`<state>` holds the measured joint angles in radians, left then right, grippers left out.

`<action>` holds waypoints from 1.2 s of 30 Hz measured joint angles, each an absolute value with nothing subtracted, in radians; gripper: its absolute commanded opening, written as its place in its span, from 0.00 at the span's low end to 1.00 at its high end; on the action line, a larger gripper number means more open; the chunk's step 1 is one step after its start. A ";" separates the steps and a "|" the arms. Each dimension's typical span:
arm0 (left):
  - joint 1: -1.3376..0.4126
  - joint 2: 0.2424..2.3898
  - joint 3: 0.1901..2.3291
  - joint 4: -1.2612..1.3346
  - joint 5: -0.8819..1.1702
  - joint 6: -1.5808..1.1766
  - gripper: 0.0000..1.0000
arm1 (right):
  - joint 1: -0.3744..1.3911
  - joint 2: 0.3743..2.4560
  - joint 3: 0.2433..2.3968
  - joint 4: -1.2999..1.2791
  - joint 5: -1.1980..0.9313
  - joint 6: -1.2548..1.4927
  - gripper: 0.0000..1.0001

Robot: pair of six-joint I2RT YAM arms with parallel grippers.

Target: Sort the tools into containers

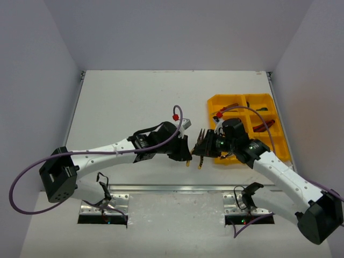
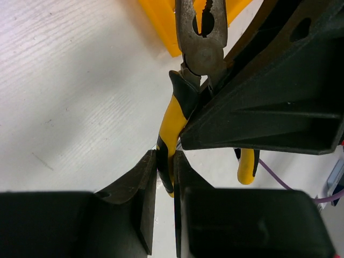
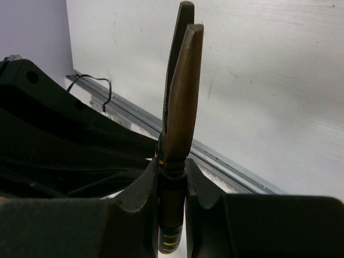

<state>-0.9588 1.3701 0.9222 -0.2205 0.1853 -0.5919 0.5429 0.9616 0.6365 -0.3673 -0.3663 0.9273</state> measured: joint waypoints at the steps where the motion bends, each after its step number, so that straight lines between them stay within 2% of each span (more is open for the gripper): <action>1: -0.959 1.369 0.922 -0.219 0.182 -0.591 0.63 | 0.545 0.962 0.636 -0.367 -0.351 0.929 0.00; 2: -0.959 1.369 0.922 -0.216 0.178 -0.591 0.83 | 0.547 0.962 0.636 -0.368 -0.334 0.931 0.00; 3: -0.960 1.365 0.922 -0.214 0.174 -0.591 1.00 | 0.546 0.962 0.636 -0.372 -0.310 0.932 0.00; 8: -0.963 1.315 0.934 -0.236 0.105 -0.577 1.00 | 0.543 0.964 0.645 -0.423 -0.166 0.939 0.00; 12: -0.963 1.281 0.998 -0.372 -0.090 -0.563 1.00 | 0.457 0.949 0.688 -0.516 -0.081 0.934 0.00; 17: -0.963 1.163 1.026 -0.557 -0.330 -0.537 1.00 | 0.092 0.929 0.802 -0.640 -0.074 0.852 0.00; 22: -0.949 1.002 0.977 -0.659 -0.466 -0.497 1.00 | -0.387 0.959 0.835 -0.648 -0.252 0.804 0.00; 24: -0.940 0.940 0.918 -0.662 -0.482 -0.476 1.00 | -0.517 0.998 0.828 -0.655 -0.316 0.806 0.00; 30: -0.931 0.878 0.827 -0.676 -0.478 -0.433 1.00 | -0.743 1.094 0.811 -0.670 -0.453 0.884 0.00; 36: -0.929 0.843 0.822 -0.653 -0.460 -0.414 1.00 | -0.804 1.100 0.811 -0.670 -0.443 0.999 0.00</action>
<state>-0.9295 0.8434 0.8223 -0.6533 -0.4597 -0.4144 -0.8044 1.1000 0.8108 -0.6704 -0.4427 0.9985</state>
